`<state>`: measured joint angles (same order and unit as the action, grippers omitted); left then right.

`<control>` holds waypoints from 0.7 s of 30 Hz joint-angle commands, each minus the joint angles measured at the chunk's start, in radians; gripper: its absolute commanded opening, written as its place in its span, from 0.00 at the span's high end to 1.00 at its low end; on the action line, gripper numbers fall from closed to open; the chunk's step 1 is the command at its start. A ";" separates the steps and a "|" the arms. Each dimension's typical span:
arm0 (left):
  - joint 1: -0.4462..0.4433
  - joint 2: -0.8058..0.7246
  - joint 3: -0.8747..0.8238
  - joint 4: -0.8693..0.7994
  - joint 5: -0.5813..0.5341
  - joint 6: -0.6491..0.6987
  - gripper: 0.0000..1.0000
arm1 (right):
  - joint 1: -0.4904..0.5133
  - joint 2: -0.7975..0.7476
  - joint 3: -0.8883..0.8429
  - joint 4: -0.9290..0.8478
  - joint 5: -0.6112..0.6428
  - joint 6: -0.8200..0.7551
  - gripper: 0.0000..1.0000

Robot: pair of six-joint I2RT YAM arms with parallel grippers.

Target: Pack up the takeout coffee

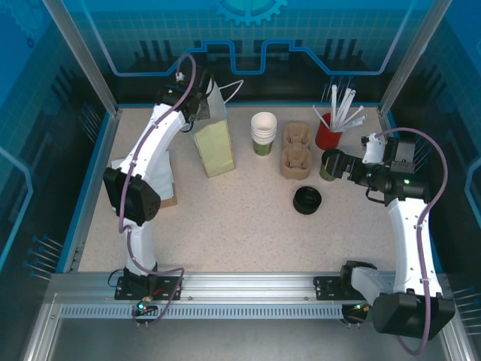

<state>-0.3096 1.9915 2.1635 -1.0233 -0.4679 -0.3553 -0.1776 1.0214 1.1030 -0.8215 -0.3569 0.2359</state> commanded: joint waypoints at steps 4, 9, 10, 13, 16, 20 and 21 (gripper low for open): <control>-0.002 -0.188 -0.095 0.021 0.070 0.066 1.00 | -0.013 -0.010 0.007 -0.024 -0.022 0.009 0.00; -0.026 -0.327 -0.217 0.064 0.159 0.103 1.00 | -0.013 -0.009 0.009 -0.034 -0.046 0.000 0.00; -0.034 -0.359 -0.251 0.080 0.178 0.105 1.00 | -0.013 -0.009 0.009 -0.038 -0.052 -0.003 0.00; -0.069 -0.449 -0.348 0.131 0.231 0.099 1.00 | -0.013 -0.002 0.017 -0.061 -0.066 -0.010 0.00; -0.115 -0.533 -0.440 0.180 0.262 0.080 1.00 | -0.009 0.012 0.031 -0.092 -0.068 -0.020 0.00; -0.182 -0.612 -0.531 0.218 0.285 0.031 1.00 | 0.003 0.027 0.039 -0.114 -0.065 -0.026 0.00; -0.193 -0.627 -0.553 0.232 0.297 0.017 1.00 | 0.005 0.030 0.038 -0.113 -0.064 -0.026 0.00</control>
<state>-0.4755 1.4097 1.6592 -0.8623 -0.2287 -0.2966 -0.1772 1.0409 1.1088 -0.8963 -0.4015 0.2272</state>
